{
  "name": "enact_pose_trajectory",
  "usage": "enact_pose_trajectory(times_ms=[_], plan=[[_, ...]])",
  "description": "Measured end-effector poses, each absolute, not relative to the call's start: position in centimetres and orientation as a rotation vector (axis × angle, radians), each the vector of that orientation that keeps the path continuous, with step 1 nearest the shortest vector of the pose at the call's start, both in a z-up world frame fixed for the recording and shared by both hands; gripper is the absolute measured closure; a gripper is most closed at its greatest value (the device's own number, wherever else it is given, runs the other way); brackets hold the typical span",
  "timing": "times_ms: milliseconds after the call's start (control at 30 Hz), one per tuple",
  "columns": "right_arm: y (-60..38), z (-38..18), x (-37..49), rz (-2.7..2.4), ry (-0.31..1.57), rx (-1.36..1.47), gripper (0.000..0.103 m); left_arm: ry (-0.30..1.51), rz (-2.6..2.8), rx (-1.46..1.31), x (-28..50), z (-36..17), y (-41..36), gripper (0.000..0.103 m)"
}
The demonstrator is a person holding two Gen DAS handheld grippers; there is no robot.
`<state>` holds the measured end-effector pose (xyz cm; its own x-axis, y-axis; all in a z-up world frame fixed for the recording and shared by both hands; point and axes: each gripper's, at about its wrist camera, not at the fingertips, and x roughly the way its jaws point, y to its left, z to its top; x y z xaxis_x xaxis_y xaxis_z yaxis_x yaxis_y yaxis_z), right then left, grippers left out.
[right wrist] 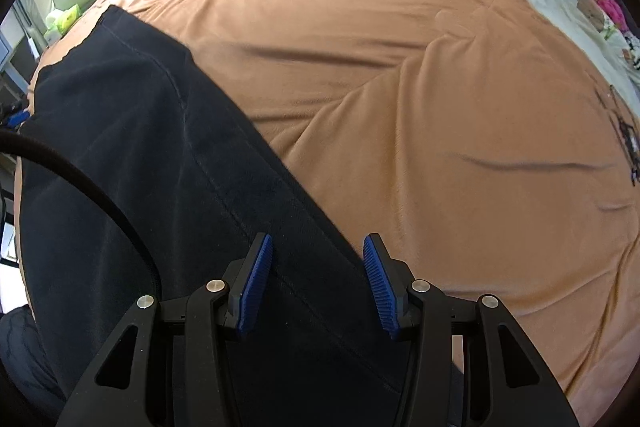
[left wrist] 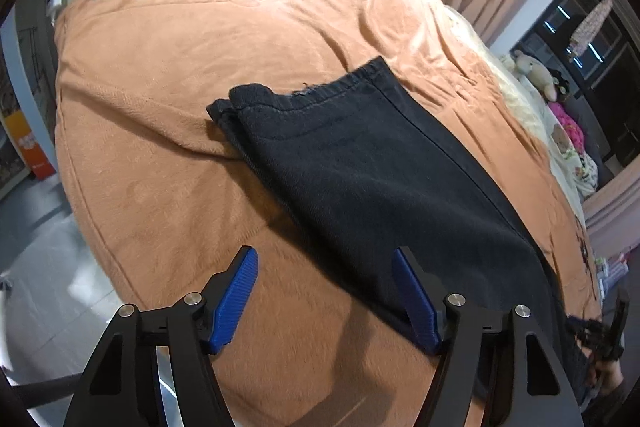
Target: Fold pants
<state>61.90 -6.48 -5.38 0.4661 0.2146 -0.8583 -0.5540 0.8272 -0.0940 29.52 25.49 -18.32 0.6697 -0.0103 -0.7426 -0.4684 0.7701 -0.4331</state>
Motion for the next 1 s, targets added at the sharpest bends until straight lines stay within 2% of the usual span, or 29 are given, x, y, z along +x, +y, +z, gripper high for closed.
enact_pose_trajectory(times_ms=[67, 100, 133, 167, 200, 233, 267, 333, 533, 700, 867, 933, 967, 1000], plan=[[-6.3, -5.6, 62.1, 0.505, 0.971, -0.392, 0.057, 0.812, 0.301, -0.658, 29.8, -18.5, 25.9, 0.039], [-6.4, -5.6, 61.9, 0.513, 0.967, -0.395, 0.063, 0.811, 0.314, -0.660, 30.0, -18.5, 26.1, 0.044], [-6.3, -5.8, 61.9, 0.521, 0.959, -0.400, 0.081, 0.809, 0.323, -0.660, 30.1, -18.4, 26.3, 0.052], [-6.3, -6.0, 61.8, 0.530, 0.960, -0.404, 0.092, 0.809, 0.329, -0.662, 30.2, -18.4, 26.5, 0.057], [-6.3, -6.3, 61.8, 0.520, 0.959, -0.422, 0.102, 0.811, 0.335, -0.668, 30.3, -18.5, 26.8, 0.069], [-6.3, -6.6, 61.5, 0.495, 0.949, -0.455, 0.103, 0.812, 0.333, -0.680, 30.4, -18.6, 27.1, 0.087], [-6.6, -6.7, 61.3, 0.493, 0.943, -0.465, 0.103, 0.812, 0.325, -0.693, 30.5, -18.6, 27.4, 0.094], [-6.3, -6.4, 61.3, 0.481, 0.931, -0.471, 0.103, 0.789, 0.321, -0.703, 30.3, -18.2, 27.7, 0.098], [-6.8, -4.9, 61.6, 0.425, 0.904, -0.419, 0.103, 0.775, 0.353, -0.662, 31.3, -17.1, 27.6, 0.098], [-5.4, -7.3, 62.2, 0.360, 0.957, -0.458, 0.103, 0.821, 0.413, -0.757, 31.3, -19.2, 28.8, 0.098], [-5.0, -7.1, 61.2, 0.303, 0.913, -0.446, 0.099, 0.812, 0.445, -0.721, 29.9, -17.9, 28.5, 0.090], [-5.6, -6.7, 60.5, 0.293, 0.900, -0.419, 0.093, 0.797, 0.428, -0.725, 29.1, -17.5, 28.4, 0.071], [-6.1, -6.3, 59.9, 0.298, 0.896, -0.384, 0.090, 0.791, 0.416, -0.728, 28.8, -17.4, 28.4, 0.065], [-6.5, -6.0, 59.3, 0.302, 0.894, -0.358, 0.082, 0.785, 0.403, -0.730, 28.5, -17.3, 28.3, 0.056]])
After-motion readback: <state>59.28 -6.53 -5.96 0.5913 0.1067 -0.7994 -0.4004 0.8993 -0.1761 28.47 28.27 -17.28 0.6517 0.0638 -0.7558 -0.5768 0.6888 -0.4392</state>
